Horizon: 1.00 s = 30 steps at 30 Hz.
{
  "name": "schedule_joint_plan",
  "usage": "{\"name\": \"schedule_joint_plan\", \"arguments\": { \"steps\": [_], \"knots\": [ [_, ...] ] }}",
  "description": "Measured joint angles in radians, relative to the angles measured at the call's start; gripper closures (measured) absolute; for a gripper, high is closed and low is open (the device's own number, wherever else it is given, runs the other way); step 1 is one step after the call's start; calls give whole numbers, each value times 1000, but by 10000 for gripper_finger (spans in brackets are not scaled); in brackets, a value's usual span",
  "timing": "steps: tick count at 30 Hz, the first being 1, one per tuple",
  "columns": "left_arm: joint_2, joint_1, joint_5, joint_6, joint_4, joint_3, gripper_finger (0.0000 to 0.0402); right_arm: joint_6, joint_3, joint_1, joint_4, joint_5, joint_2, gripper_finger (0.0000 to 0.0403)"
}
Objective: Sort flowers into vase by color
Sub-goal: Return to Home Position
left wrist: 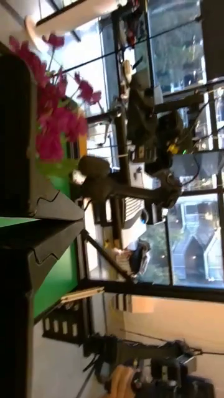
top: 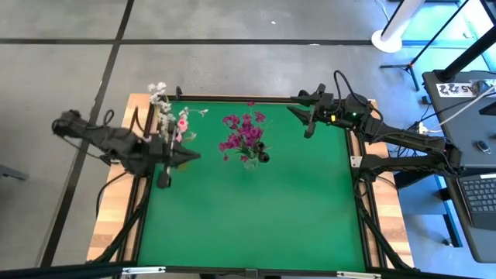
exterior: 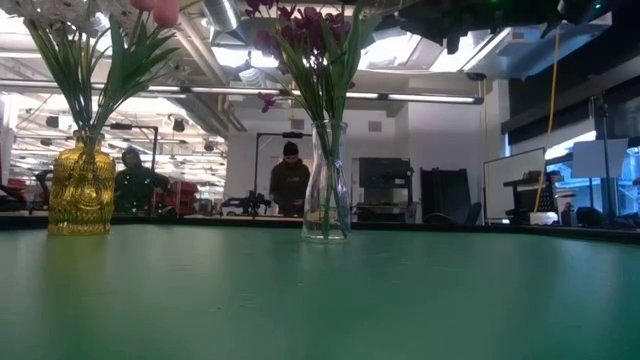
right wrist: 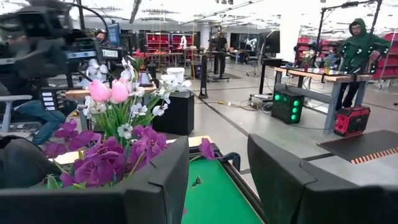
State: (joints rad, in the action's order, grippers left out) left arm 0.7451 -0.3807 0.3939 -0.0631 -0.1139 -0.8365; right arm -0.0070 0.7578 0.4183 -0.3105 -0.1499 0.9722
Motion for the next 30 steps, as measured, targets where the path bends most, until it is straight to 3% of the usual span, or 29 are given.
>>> {"name": "schedule_joint_plan", "arguments": {
  "steps": [7,11,14,17,22,26,30],
  "knots": [
    [97,-189,157,119,-4,6,401,-12,0,-59,22,-45,0,240],
    [158,-256,286,182,24,48,402,-74,-1,-187,61,30,0,255],
    [166,-308,350,194,143,121,402,-129,-13,-288,55,122,-5,288],
    [150,-384,416,188,291,217,401,-157,-91,-354,-10,176,-55,331],
    [51,-519,571,187,414,358,401,-155,-315,-373,-197,170,-223,395],
    [-16,-564,578,185,436,414,401,-132,-466,-373,-365,137,-350,391],
    [-52,-569,574,193,437,469,401,-117,-531,-373,-373,97,-419,397]
  ]
}}
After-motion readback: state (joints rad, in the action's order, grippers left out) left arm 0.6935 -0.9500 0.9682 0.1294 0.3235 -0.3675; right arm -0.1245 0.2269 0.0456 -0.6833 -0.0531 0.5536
